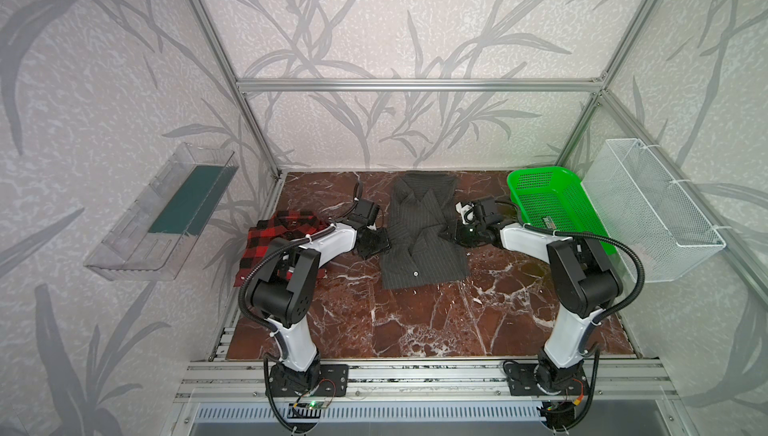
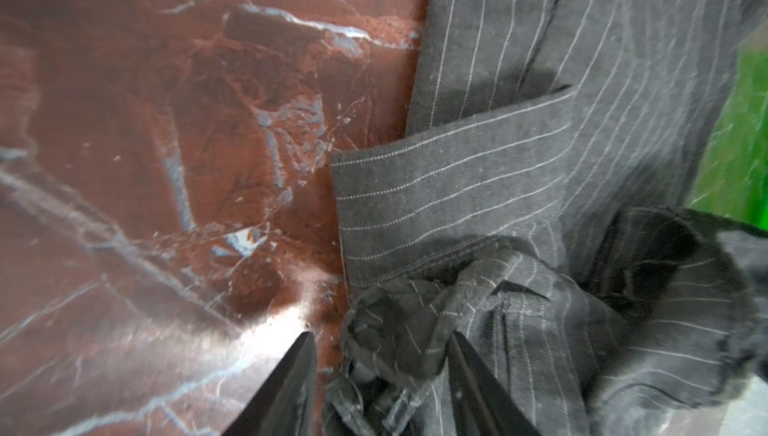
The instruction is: Fold and stack the long sleeve shirts
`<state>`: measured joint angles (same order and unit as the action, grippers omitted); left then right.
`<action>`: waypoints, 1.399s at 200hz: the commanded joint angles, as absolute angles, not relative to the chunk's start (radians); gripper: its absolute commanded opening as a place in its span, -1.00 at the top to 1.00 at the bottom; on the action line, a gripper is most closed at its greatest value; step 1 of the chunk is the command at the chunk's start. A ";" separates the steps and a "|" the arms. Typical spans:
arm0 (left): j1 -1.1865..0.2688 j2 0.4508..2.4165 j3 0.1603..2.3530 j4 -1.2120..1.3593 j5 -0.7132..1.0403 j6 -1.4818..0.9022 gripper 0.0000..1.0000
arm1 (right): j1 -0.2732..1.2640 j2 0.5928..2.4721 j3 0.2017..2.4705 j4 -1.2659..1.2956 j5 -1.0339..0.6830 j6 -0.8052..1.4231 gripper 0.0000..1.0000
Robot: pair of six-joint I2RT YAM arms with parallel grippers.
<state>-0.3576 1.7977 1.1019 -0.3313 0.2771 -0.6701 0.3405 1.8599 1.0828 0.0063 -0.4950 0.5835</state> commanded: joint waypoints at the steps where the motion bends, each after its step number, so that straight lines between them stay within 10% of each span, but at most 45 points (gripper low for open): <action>1: -0.351 1.815 1.132 -0.310 0.290 -0.662 0.21 | 0.345 1.866 1.058 0.097 -0.526 0.585 0.32; 35: -0.353 1.844 1.160 -0.297 0.300 -0.665 0.58 | 0.344 1.838 1.034 0.116 -0.516 0.586 1.00; 62: -0.354 1.848 1.185 -0.299 0.315 -0.673 1.00 | 0.340 1.794 1.001 0.127 -0.503 0.595 1.00; 240: -0.430 1.922 1.377 -0.369 0.270 -0.603 1.00 | 0.236 1.776 0.898 0.157 -0.408 0.649 1.00; 259: -0.418 1.897 1.370 -0.390 0.273 -0.609 0.85 | 0.236 1.793 0.904 0.138 -0.409 0.645 0.99; 280: -0.402 1.813 1.311 -0.381 0.225 -0.607 0.21 | 0.236 1.785 0.899 0.121 -0.398 0.646 0.85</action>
